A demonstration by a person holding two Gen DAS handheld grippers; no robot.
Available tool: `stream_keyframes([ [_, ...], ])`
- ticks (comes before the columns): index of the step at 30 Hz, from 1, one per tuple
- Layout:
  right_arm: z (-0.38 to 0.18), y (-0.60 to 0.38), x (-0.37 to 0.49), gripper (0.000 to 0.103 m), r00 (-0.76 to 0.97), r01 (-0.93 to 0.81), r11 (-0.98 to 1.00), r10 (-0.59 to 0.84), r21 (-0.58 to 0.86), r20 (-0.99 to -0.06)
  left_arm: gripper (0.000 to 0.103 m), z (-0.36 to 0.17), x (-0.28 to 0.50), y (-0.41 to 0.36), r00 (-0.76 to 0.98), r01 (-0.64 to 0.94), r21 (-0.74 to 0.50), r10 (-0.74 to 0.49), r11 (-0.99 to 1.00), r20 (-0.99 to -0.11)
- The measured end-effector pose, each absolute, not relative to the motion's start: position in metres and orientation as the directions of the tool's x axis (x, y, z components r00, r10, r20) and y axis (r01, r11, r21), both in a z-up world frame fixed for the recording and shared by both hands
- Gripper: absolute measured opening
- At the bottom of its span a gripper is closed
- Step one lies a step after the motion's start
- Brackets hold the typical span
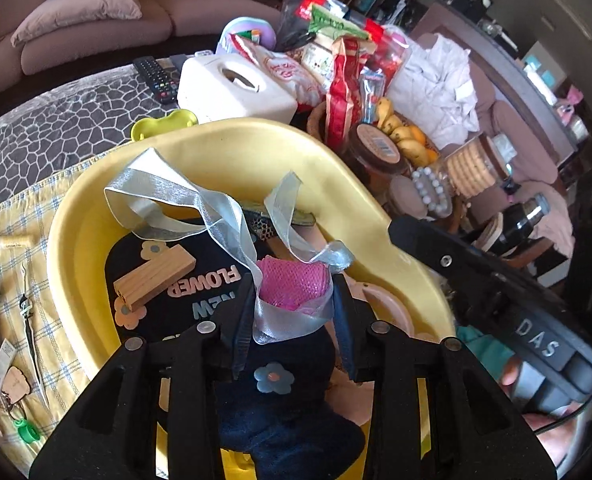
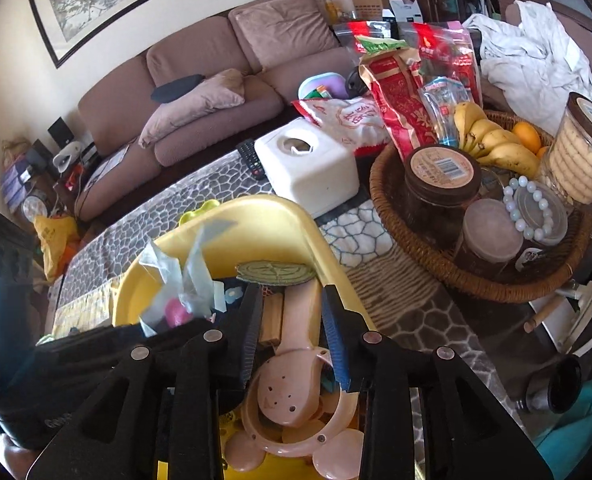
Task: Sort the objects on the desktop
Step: 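Carry the pink yarn bundle into the yellow basin and open the left gripper, then raise the left gripper out of the basin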
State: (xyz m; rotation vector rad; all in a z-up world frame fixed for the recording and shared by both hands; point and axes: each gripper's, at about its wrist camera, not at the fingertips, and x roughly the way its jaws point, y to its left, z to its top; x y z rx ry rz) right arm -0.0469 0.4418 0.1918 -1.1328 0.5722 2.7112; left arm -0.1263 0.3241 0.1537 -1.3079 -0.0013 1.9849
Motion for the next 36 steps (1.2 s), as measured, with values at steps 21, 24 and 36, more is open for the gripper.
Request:
stream_keyframes([
  [21,0.198,0.422,-0.053,0.060,-0.716,-0.230,-0.928,-0.044,0.295,-0.697,0.093,0.193,-0.109,0.243,-0.426,-0.520,-0.283,0.531,-0.806,-0.733],
  [24,0.197,0.413,-0.056,0.072,-0.711,-0.218,-0.933,-0.049,0.286,-0.701,0.097,0.190,-0.106,0.233,-0.458,-0.509,-0.234,0.491,-0.828,-0.741],
  [36,0.194,0.370,-0.072,0.095,-0.692,-0.151,-0.963,-0.059,0.224,-0.720,0.103,0.181,-0.095,0.186,-0.506,-0.448,-0.186,0.419,-0.875,-0.754],
])
